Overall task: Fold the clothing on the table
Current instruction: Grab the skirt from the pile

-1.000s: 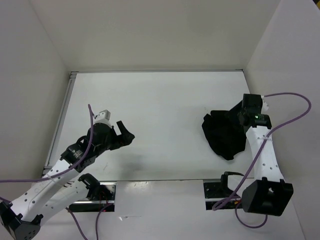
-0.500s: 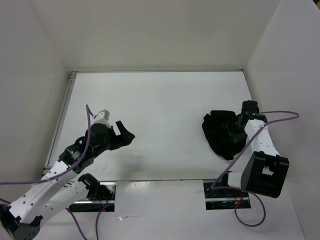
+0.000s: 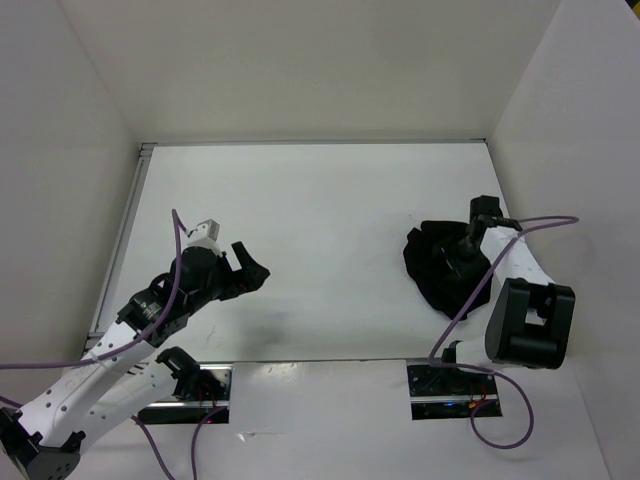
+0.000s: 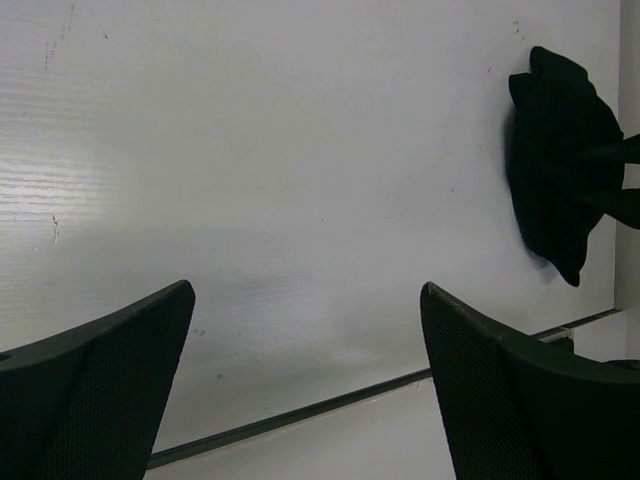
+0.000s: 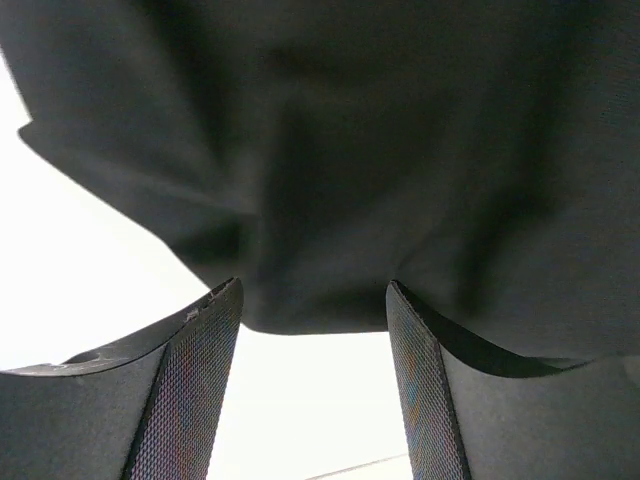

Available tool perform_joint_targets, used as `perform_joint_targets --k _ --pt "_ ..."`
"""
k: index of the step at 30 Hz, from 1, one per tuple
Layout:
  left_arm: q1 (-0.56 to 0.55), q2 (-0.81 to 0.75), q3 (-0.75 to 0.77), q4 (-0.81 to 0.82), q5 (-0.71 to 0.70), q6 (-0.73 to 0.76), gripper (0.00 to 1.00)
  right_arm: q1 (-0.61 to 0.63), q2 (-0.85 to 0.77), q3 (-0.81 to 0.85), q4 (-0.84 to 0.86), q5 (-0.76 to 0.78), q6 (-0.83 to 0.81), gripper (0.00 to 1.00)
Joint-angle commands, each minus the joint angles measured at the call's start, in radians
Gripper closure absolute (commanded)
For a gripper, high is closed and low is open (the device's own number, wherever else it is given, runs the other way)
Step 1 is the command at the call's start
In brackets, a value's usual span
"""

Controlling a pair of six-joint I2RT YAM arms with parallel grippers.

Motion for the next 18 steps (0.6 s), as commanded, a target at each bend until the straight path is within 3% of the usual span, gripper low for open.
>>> perform_joint_targets --k 1,6,15,16,17,18 --pt "0.005 -0.012 0.018 0.020 -0.011 0.025 0.00 0.022 0.018 0.074 -0.006 0.028 -0.014 0.35" --pt "0.005 -0.012 0.018 0.020 -0.011 0.025 0.00 0.022 0.122 -0.005 0.117 -0.097 -0.005 0.35" --pt "0.005 -0.012 0.018 0.020 -0.020 0.015 0.00 0.049 0.206 0.043 0.178 -0.097 -0.016 0.39" --pt "0.005 -0.012 0.018 0.020 -0.020 0.015 0.00 0.049 0.207 0.044 0.193 -0.106 -0.016 0.45" --pt "0.005 -0.012 0.018 0.020 -0.020 0.015 0.00 0.049 0.222 0.044 0.203 -0.129 -0.027 0.77" --pt "0.005 -0.012 0.018 0.020 -0.029 0.015 0.00 0.049 0.234 0.054 0.203 -0.129 -0.027 0.96"
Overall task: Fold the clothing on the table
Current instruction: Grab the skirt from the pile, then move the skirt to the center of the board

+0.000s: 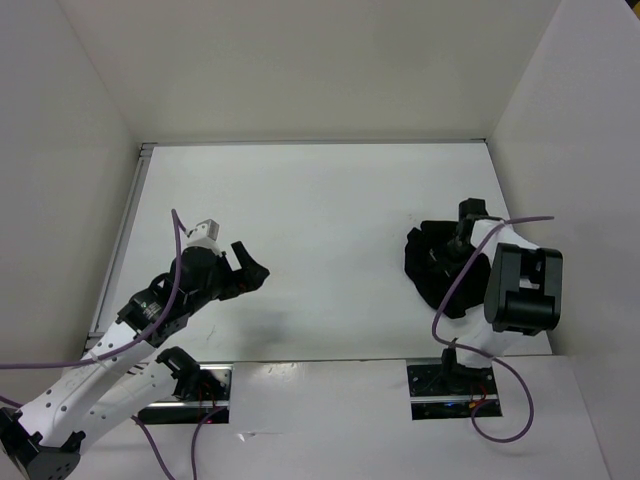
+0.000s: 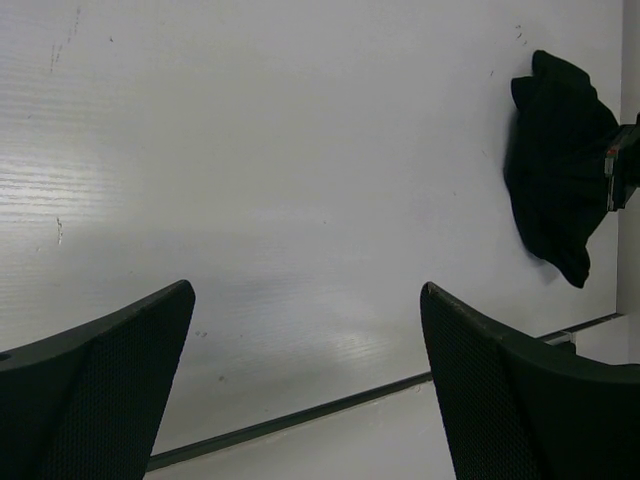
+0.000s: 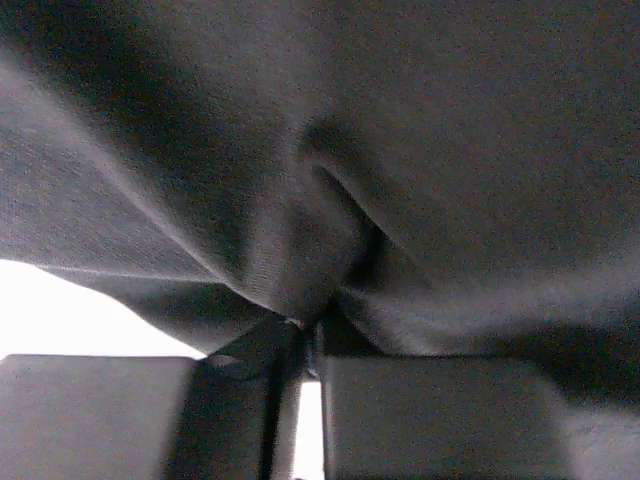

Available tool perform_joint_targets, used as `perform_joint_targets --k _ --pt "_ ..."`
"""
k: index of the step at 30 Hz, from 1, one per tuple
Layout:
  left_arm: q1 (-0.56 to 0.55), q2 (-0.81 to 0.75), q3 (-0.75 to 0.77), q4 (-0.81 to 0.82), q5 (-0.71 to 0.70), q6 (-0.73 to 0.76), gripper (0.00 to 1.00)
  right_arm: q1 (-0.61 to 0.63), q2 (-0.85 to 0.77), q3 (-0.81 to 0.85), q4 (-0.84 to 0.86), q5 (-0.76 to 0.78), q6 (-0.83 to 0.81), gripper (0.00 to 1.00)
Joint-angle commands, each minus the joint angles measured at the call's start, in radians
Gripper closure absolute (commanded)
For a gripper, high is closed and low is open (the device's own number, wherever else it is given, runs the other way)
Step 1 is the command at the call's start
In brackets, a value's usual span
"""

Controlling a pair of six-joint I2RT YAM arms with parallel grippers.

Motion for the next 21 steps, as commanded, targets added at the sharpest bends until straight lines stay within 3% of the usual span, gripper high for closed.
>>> perform_joint_targets --k 1,5,7,13,18,21 --pt "0.005 -0.012 0.018 0.020 -0.022 0.016 0.00 0.017 0.028 0.047 0.060 -0.031 -0.006 1.00" --pt "0.005 -0.021 0.018 0.011 -0.031 0.016 0.00 0.069 -0.077 0.142 -0.015 0.028 -0.026 1.00" --pt "0.005 -0.021 0.018 0.011 -0.031 0.016 0.00 0.135 -0.129 0.269 -0.051 0.043 -0.046 1.00" --pt "0.005 -0.021 0.018 0.011 -0.040 0.007 0.00 0.253 -0.216 0.611 -0.042 -0.149 -0.154 1.00" --pt "0.005 -0.021 0.018 0.011 -0.040 0.007 0.00 0.287 -0.297 0.662 0.001 -0.279 -0.163 1.00" --pt "0.005 -0.021 0.018 0.011 -0.040 0.007 0.00 0.298 -0.350 0.597 0.079 -0.377 -0.151 1.00"
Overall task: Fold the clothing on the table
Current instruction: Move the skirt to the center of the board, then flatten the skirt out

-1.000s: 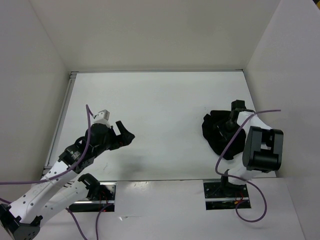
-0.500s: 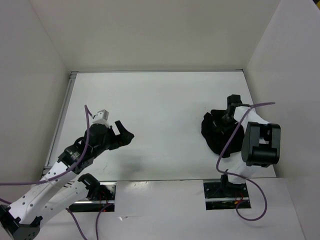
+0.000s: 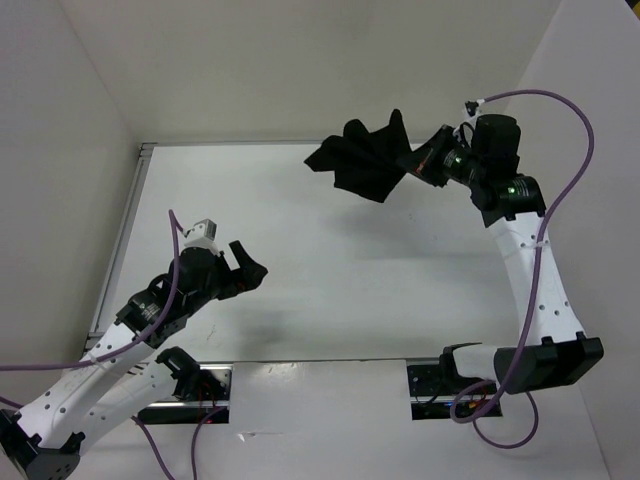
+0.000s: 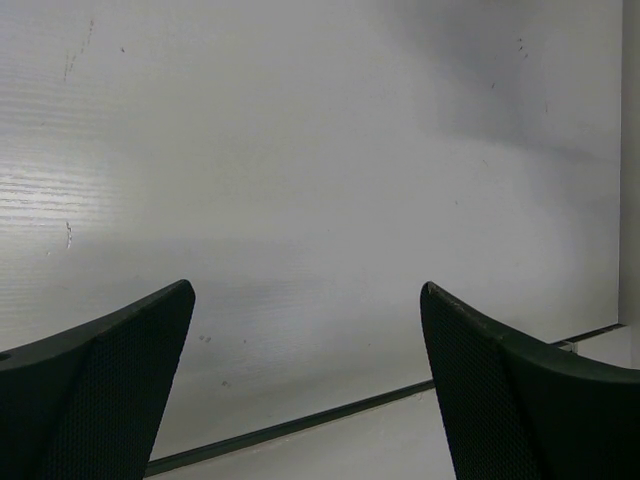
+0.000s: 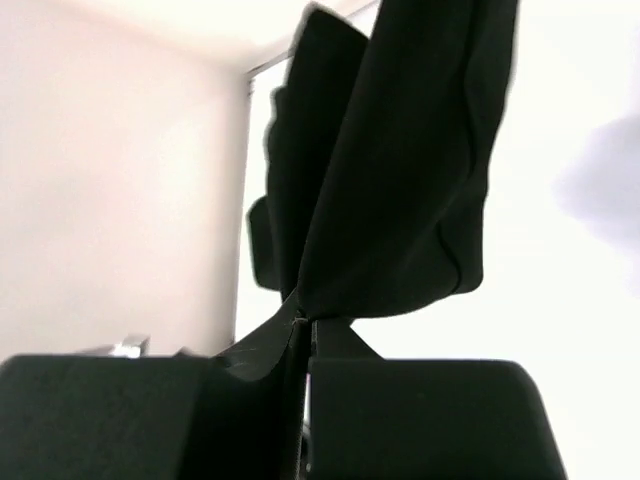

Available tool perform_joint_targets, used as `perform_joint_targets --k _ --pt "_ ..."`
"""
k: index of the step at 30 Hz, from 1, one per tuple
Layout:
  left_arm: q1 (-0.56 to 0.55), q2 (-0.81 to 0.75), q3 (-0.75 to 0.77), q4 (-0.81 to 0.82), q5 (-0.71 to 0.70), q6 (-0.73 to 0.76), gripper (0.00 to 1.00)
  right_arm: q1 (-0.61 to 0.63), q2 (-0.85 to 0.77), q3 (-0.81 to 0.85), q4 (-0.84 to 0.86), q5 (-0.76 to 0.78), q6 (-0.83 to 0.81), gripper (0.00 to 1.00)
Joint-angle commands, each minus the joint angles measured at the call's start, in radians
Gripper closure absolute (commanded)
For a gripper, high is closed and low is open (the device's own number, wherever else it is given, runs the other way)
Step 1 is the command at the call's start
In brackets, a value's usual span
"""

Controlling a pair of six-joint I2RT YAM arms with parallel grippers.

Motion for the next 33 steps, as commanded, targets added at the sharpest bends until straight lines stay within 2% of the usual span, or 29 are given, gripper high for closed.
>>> perform_joint_targets --k 1,3,4,5,6,8,11,13,16,19,22,23,25,26,27,29,30,33 --pt "0.005 -0.010 0.018 0.012 -0.015 0.007 0.00 0.019 -0.048 -0.046 0.082 -0.131 -0.013 1.00" --pt "0.005 -0.010 0.018 0.012 -0.006 0.007 0.00 0.019 -0.057 -0.107 0.070 -0.094 0.000 0.98" --pt "0.005 -0.010 0.018 0.012 -0.006 0.007 0.00 0.006 -0.057 -0.131 0.056 -0.083 0.000 0.91" --pt "0.005 -0.010 0.018 0.012 -0.006 0.007 0.00 -0.004 -0.057 -0.182 0.005 -0.083 0.000 0.75" --pt "0.005 -0.010 0.018 0.012 0.004 0.007 0.00 -0.031 -0.057 -0.207 -0.023 -0.070 0.000 0.72" --pt "0.005 -0.010 0.018 0.012 0.004 0.007 0.00 -0.073 -0.045 -0.262 -0.106 0.013 0.000 0.56" --pt "0.005 -0.010 0.018 0.012 0.013 0.007 0.00 -0.073 -0.092 -0.271 -0.128 0.172 0.000 0.56" --pt "0.005 0.015 0.018 0.038 0.039 0.038 0.01 -0.061 -0.092 -0.247 -0.128 0.185 0.000 0.56" --pt "0.005 0.107 0.043 0.059 0.074 0.085 0.07 -0.028 -0.034 -0.256 -0.139 0.116 -0.045 0.56" --pt "0.005 0.221 0.096 0.060 0.134 0.131 0.18 0.043 0.036 -0.309 -0.129 0.076 -0.054 0.56" --pt "0.005 0.399 0.182 0.069 0.195 0.205 0.41 0.090 0.105 -0.366 -0.117 0.076 -0.043 0.56" --pt "0.005 0.484 0.207 0.069 0.214 0.220 0.58 0.117 0.124 -0.379 -0.126 0.095 -0.030 0.56" --pt "0.014 0.581 0.268 0.081 0.281 0.266 0.64 0.152 0.173 -0.412 -0.138 0.156 -0.007 0.56" --pt "0.014 0.601 0.282 0.098 0.298 0.276 0.64 0.153 0.188 -0.426 -0.148 0.171 -0.006 0.56" --pt "0.014 0.618 0.293 0.098 0.324 0.285 0.57 0.162 0.217 -0.435 -0.148 0.203 -0.006 0.54" --pt "0.014 0.657 0.302 0.128 0.349 0.299 0.33 0.162 0.231 -0.448 -0.160 0.225 0.004 0.54" --pt "0.014 0.686 0.327 0.138 0.361 0.309 0.26 0.162 0.231 -0.448 -0.160 0.225 0.004 0.53" --pt "0.023 0.762 0.368 0.138 0.382 0.322 0.19 0.162 0.241 -0.448 -0.160 0.234 0.004 0.53"
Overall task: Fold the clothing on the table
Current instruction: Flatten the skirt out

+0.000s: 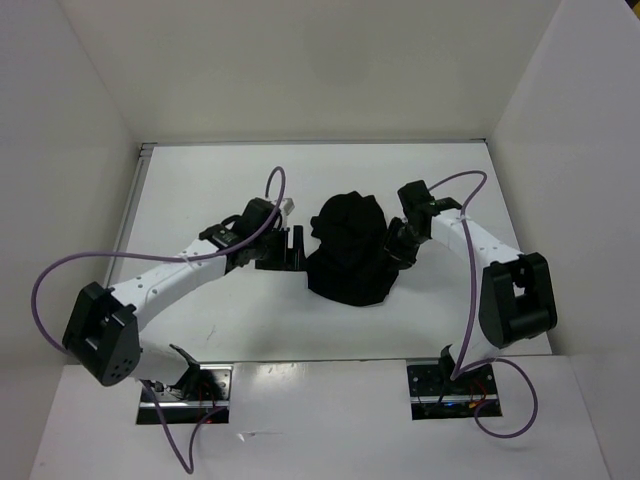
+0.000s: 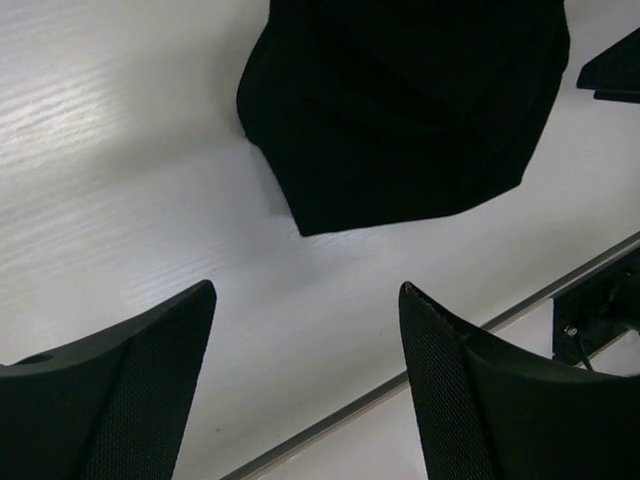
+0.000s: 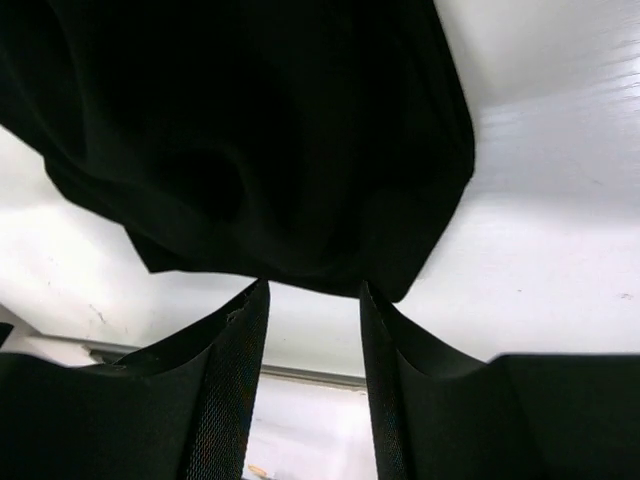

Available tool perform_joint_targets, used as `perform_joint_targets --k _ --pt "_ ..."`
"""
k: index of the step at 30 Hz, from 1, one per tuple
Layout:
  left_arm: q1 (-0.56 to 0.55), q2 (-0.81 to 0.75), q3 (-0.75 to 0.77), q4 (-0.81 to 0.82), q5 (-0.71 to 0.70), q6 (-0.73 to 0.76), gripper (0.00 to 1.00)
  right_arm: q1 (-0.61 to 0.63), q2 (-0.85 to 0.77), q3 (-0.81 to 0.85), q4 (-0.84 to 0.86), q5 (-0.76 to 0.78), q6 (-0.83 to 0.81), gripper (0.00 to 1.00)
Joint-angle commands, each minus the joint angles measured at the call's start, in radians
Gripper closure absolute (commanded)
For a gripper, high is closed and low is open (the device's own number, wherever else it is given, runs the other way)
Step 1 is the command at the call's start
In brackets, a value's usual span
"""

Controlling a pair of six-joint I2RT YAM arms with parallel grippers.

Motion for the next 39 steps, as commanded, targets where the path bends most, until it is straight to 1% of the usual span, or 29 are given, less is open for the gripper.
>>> perform_joint_targets --k 1,3,5,6,8,9,13,14,15,16,18,21,23,24,26,27,28,31,33,39 --pt "0.013 0.071 0.074 0.046 0.075 0.054 0.19 0.002 -0.015 0.011 -0.007 0.056 0.008 0.53" --pt "0.013 0.131 0.087 0.085 0.127 0.063 0.19 0.002 -0.004 0.020 -0.020 0.068 -0.001 0.52" --pt "0.013 0.172 0.109 0.107 0.162 0.063 0.21 0.002 -0.004 0.020 -0.029 0.078 -0.001 0.52" --pt "0.013 0.218 0.123 0.107 0.173 0.075 0.22 0.002 -0.004 0.020 -0.040 0.078 -0.001 0.52" --pt "0.013 0.260 0.161 0.107 0.184 0.084 0.26 0.002 -0.004 0.020 -0.052 0.105 -0.012 0.50" --pt "0.023 0.301 0.172 0.107 0.184 0.084 0.26 0.002 -0.004 0.020 -0.063 0.105 -0.012 0.50" --pt "0.034 0.372 0.192 0.098 0.204 0.094 0.28 -0.008 -0.013 0.020 -0.072 0.116 -0.012 0.49" --pt "0.034 0.393 0.192 0.109 0.231 0.094 0.30 -0.017 -0.025 0.008 -0.072 0.116 -0.012 0.49" --pt "0.045 0.404 0.192 0.119 0.242 0.094 0.31 -0.027 -0.025 0.008 -0.072 0.116 -0.012 0.49" --pt "0.045 0.415 0.181 0.119 0.253 0.094 0.36 -0.027 -0.025 -0.001 -0.072 0.116 -0.012 0.49" --pt "0.054 0.454 0.181 0.129 0.283 0.094 0.42 -0.039 -0.035 -0.001 -0.072 0.116 -0.012 0.49" --pt "0.063 0.499 0.181 0.129 0.317 0.094 0.47 -0.048 -0.035 -0.010 -0.072 0.116 -0.012 0.49" --pt "0.063 0.511 0.181 0.139 0.331 0.094 0.55 -0.048 -0.035 -0.010 -0.072 0.116 -0.012 0.49" --pt "0.063 0.520 0.181 0.139 0.342 0.094 0.69 -0.057 -0.035 -0.022 -0.072 0.116 -0.012 0.48" --pt "0.073 0.521 0.181 0.139 0.342 0.094 0.81 -0.067 -0.035 -0.033 -0.063 0.116 -0.012 0.48" --pt "0.073 0.510 0.181 0.139 0.325 0.094 0.89 -0.067 -0.035 -0.033 -0.063 0.116 -0.012 0.48" --pt "0.095 0.490 0.167 0.127 0.310 0.077 1.00 -0.076 -0.035 -0.044 -0.063 0.116 -0.012 0.48" --pt "0.134 0.429 0.103 0.116 0.265 0.043 1.00 -0.076 -0.044 -0.055 -0.043 0.116 -0.012 0.48" --pt "0.177 0.409 0.075 0.116 0.265 0.032 1.00 -0.076 -0.035 -0.069 -0.029 0.107 -0.012 0.48" --pt "0.191 0.429 0.066 0.126 0.299 0.032 1.00 -0.076 0.013 -0.090 0.061 0.047 -0.003 0.48"
